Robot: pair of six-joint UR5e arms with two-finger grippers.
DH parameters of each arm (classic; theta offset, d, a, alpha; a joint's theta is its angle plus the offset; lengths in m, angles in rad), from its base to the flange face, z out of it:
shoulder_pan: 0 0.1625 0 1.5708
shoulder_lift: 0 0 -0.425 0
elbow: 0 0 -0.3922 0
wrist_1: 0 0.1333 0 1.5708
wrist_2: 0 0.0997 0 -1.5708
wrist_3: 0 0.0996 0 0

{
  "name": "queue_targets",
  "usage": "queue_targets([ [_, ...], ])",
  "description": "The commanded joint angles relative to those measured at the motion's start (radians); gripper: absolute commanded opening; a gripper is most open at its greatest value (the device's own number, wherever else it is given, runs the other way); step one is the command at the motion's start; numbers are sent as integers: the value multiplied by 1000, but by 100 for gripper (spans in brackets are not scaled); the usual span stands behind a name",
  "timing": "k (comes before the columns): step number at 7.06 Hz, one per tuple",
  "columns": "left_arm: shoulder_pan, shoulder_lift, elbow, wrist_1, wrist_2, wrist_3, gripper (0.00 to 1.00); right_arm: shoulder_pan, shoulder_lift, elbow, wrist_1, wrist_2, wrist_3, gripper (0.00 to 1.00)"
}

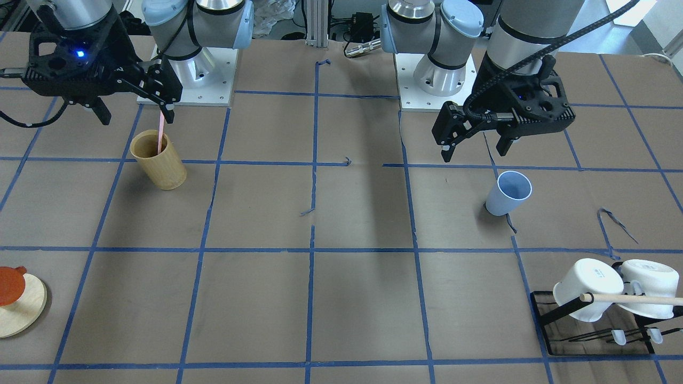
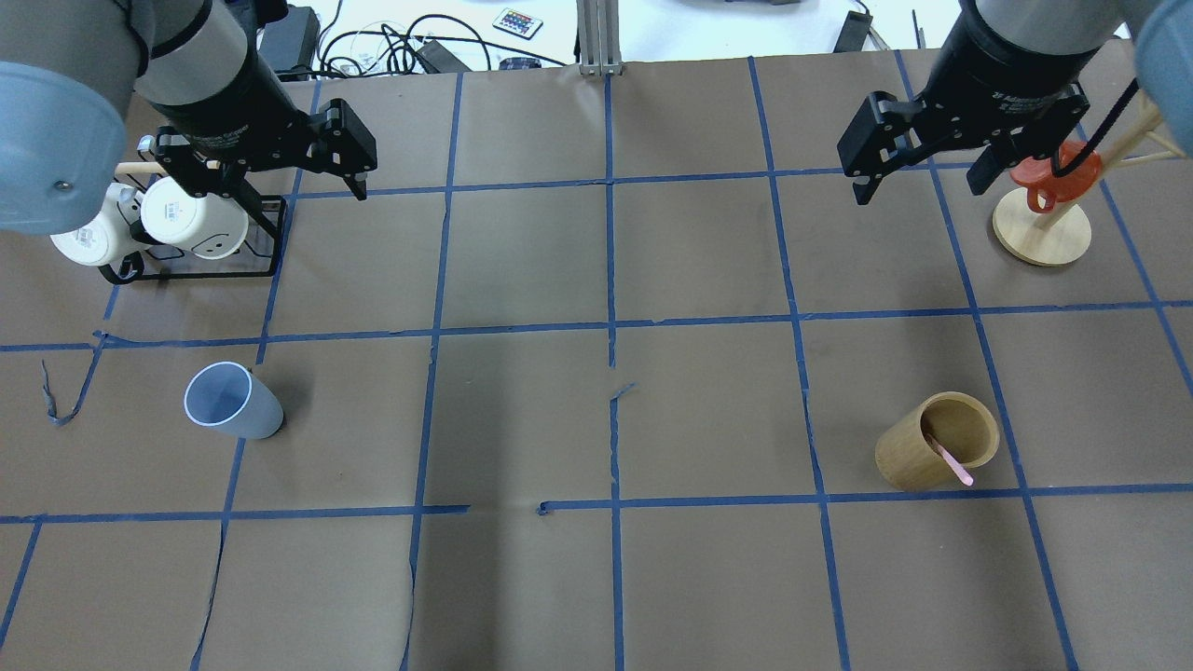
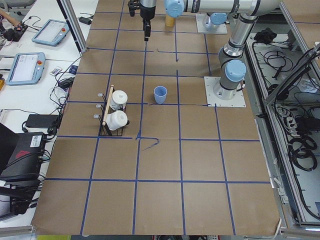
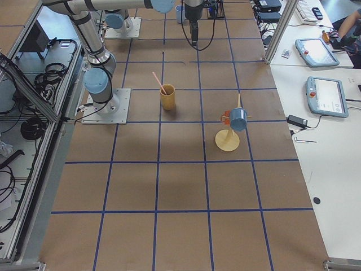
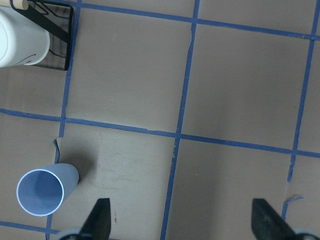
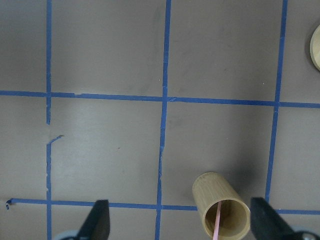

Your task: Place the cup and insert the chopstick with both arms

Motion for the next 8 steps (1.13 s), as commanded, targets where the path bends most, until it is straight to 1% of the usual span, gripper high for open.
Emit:
queue_targets([
  [1, 0, -2, 3, -1, -4, 1, 100, -1, -11, 7, 0, 9, 1, 100],
  [5, 0, -2, 3, -4, -4, 2, 100, 1, -18, 19, -7, 16, -1, 100],
  [8, 1, -4, 14, -31, -5, 14, 100, 1, -18, 30, -9, 17, 2, 100],
])
